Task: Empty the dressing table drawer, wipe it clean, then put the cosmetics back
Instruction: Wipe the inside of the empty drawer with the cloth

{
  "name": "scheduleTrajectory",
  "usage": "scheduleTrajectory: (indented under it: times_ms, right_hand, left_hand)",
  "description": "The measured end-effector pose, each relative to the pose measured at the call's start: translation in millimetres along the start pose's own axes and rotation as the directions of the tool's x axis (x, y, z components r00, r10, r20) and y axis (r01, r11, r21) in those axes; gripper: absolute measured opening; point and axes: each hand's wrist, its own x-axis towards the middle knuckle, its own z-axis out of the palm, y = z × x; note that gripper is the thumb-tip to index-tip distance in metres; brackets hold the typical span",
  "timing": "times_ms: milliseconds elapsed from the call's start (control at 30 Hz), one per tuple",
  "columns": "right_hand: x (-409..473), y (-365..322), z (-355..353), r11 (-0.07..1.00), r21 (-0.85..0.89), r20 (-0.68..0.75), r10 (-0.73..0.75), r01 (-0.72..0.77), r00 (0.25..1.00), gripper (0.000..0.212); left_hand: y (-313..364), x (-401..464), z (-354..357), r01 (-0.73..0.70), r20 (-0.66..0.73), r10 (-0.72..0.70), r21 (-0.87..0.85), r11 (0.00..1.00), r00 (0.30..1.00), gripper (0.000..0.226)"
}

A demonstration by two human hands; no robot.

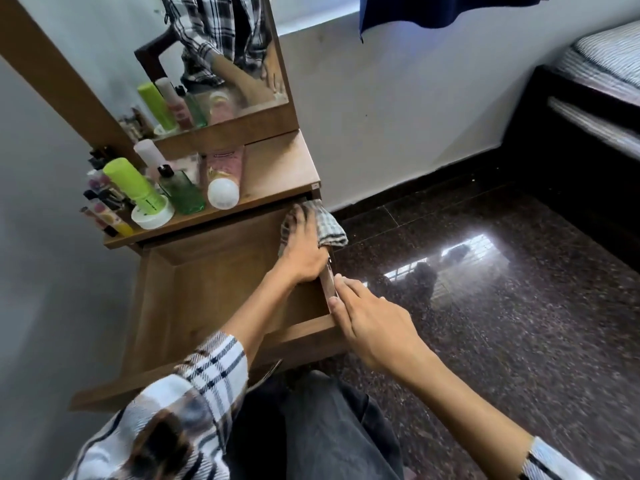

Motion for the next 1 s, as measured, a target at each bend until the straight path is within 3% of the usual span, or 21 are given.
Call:
scheduleTrajectory:
  times_ms: [133,300,400,500,633,767,900,1000]
  right_hand:
    - [-2,-3,-2,0.998,-0.057,-0.016,0.033,-0.033,0.999,0.047]
    - [-2,-2,-5,0.995,-0.071,0.0,0.069,-0.069,0.998,0.044]
    - [0,-3,-7,0.993,-0.082,0.021,0.084,-0.082,0.996,0.046]
    - [1,-4,-8,0.993,-0.089,0.02,0.082,-0.08,0.996,0.043]
    - [0,-4,-8,0.994,-0.075,0.013,0.075,-0.074,0.997,0.043]
    - [1,-4,-8,0.993,-0.09,0.023,0.079,-0.077,0.997,0.044]
    - [3,-4,-8,0.989,-0.12,0.03,0.088,-0.084,0.996,0.047]
    - [5,-7,-7,0.977,-0.184,0.022,0.118,-0.112,0.993,0.06]
  left_hand:
    - [3,-34,8,-0.107,0.181,0.089,0.094,0.99,0.979,0.073]
    - [2,-41,9,-0.055,0.284,0.059,-0.02,0.998,0.957,0.076]
    - [5,-31,11,-0.014,0.255,0.025,-0.047,0.999,0.967,0.081]
    - [8,-13,7,0.02,0.185,-0.012,-0.042,0.999,0.983,0.071]
    - [9,10,-6,-0.045,0.101,0.04,0.042,0.998,0.994,0.054]
    - [7,20,-10,-0.04,-0.055,0.042,0.047,0.998,0.998,0.054]
    - [6,15,-8,-0.056,0.023,0.055,0.084,0.995,0.998,0.054]
    - [6,-1,-5,-0.093,0.079,0.085,0.097,0.991,0.993,0.057]
